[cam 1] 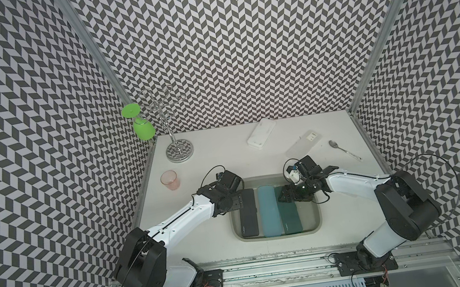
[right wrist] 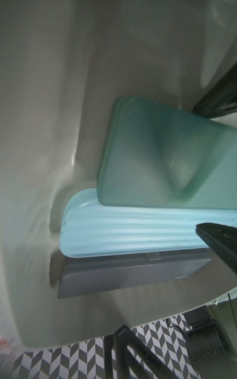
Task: Put the pencil case into the storage box
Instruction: Adjust the pencil case in the storage box.
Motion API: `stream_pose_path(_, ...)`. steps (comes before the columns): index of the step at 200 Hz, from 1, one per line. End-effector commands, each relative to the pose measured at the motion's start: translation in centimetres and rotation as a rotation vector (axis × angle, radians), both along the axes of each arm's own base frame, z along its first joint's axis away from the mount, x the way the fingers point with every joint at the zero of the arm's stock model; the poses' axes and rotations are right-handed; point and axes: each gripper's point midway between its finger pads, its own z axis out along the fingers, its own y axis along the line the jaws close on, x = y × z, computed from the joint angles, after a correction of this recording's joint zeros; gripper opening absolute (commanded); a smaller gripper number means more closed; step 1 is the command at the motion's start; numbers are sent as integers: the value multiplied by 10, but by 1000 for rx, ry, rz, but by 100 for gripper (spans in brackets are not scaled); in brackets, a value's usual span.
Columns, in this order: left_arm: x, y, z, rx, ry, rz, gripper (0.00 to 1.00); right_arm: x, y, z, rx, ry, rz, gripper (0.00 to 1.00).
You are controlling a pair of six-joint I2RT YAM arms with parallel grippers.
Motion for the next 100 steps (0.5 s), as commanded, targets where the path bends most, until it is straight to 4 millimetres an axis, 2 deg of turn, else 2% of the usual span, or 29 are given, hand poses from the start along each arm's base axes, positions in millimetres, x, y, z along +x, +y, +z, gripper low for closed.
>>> stream_pose_path(1,3,-5,1,-40,-13,7,77,4,23,10,80,3,10,83)
stream_pose_path(23,3,-6,0,-47,-13,8,76,5,33,14,126,20,0,83)
stream_pose_path(42,3,-6,0,-45,-14,8,75,9,32,18,114,5,-2,83)
stream_pose_path(52,4,-6,0,-44,-16,9,74,13,28,21,77,-19,5,83)
stream_pose_path(73,6,-6,0,-39,-21,15,63,26,18,32,-6,-86,21,84)
stream_pose_path(86,7,-5,-2,-31,-19,18,62,34,11,36,-34,-110,20,84)
stream_pose_path(100,9,-3,-6,-16,-13,21,62,43,3,28,-56,-107,14,84)
